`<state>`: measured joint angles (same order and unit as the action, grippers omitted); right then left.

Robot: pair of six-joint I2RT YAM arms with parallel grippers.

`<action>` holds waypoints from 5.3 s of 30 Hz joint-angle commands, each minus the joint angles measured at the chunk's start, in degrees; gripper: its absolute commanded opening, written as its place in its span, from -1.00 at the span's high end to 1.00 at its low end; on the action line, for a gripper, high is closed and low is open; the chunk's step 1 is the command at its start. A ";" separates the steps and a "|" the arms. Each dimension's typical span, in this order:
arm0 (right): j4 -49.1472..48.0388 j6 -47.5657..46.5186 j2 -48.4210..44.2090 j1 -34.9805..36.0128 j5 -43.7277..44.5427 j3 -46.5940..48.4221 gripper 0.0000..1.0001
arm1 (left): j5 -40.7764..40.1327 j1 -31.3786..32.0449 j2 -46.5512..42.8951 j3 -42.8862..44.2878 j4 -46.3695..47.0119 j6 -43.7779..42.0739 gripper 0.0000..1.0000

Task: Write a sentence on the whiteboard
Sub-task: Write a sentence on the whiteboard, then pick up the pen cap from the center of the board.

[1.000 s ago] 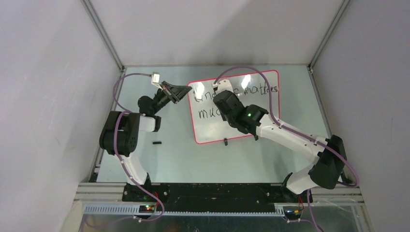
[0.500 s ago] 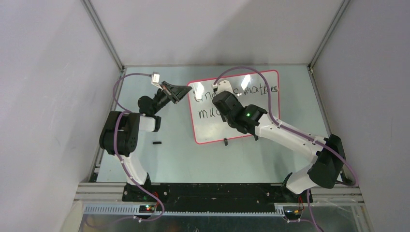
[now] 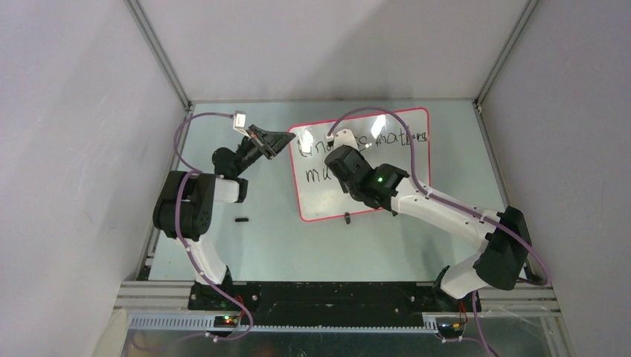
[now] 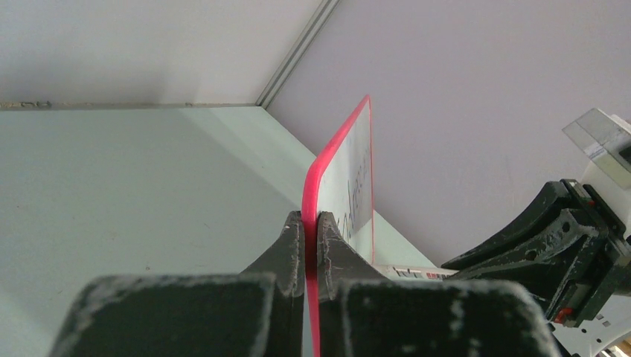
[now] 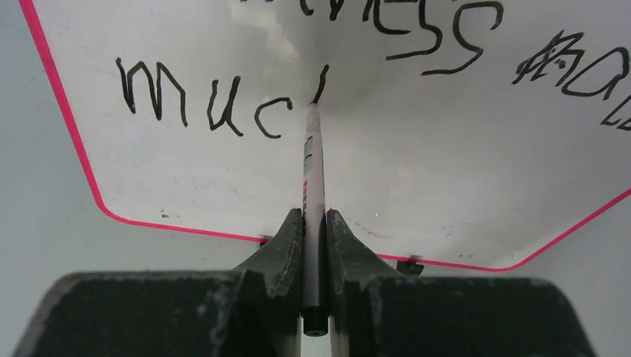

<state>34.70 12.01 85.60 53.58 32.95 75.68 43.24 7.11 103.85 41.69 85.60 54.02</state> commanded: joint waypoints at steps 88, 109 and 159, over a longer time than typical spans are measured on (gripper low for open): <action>2.00 1.00 -2.43 -0.66 0.11 -1.12 1.00 | 1.87 0.14 0.11 0.64 2.03 -3.63 1.00; 3.58 3.29 -4.17 0.81 0.25 -3.82 1.00 | 1.84 0.10 0.09 0.59 2.02 -3.62 1.00; 1.62 10.24 -53.43 1.80 0.64 -21.24 1.00 | -77.08 5.11 -54.34 -2.01 -125.09 13.84 -0.50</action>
<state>36.36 21.43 34.20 55.64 34.37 54.46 -24.82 12.25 49.06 38.37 -20.97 52.60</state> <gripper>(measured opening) 0.148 0.801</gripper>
